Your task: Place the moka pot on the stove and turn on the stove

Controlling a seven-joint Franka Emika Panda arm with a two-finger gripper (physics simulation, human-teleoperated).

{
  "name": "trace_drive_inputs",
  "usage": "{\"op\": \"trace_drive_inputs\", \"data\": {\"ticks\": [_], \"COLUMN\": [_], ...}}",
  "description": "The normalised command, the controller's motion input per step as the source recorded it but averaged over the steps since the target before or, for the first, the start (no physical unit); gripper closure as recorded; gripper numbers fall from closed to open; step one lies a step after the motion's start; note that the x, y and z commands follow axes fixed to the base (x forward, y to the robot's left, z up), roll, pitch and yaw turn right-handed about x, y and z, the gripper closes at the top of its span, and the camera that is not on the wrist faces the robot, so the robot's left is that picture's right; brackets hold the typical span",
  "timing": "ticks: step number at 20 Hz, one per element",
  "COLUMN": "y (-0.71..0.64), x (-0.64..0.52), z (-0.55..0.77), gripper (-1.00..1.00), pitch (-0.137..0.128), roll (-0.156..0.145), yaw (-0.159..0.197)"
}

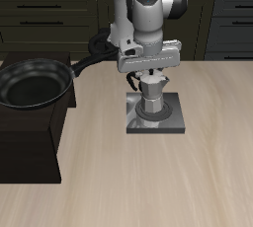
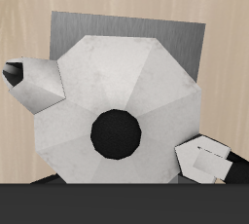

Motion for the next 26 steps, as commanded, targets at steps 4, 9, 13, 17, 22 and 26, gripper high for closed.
{"op": "trace_drive_inputs", "data": {"ticks": [4, 9, 13, 17, 22, 26], "y": [-0.02, -0.03, -0.01, -0.06, -0.11, -0.16], "x": [0.0, -0.16, -0.1, -0.25, -0.25, -0.29], "z": [0.03, 0.22, 0.09, 0.18, 0.14, 0.22], "gripper": [-1.0, -1.0, -1.0, -1.0, -1.0, -1.0], "pitch": [-0.001, -0.047, -0.014, -0.044, -0.032, -0.057], "roll": [-0.011, 0.001, 0.007, 0.006, -0.002, -0.01], "yaw": [-0.003, 0.006, -0.002, 0.003, -0.014, -0.025]}}
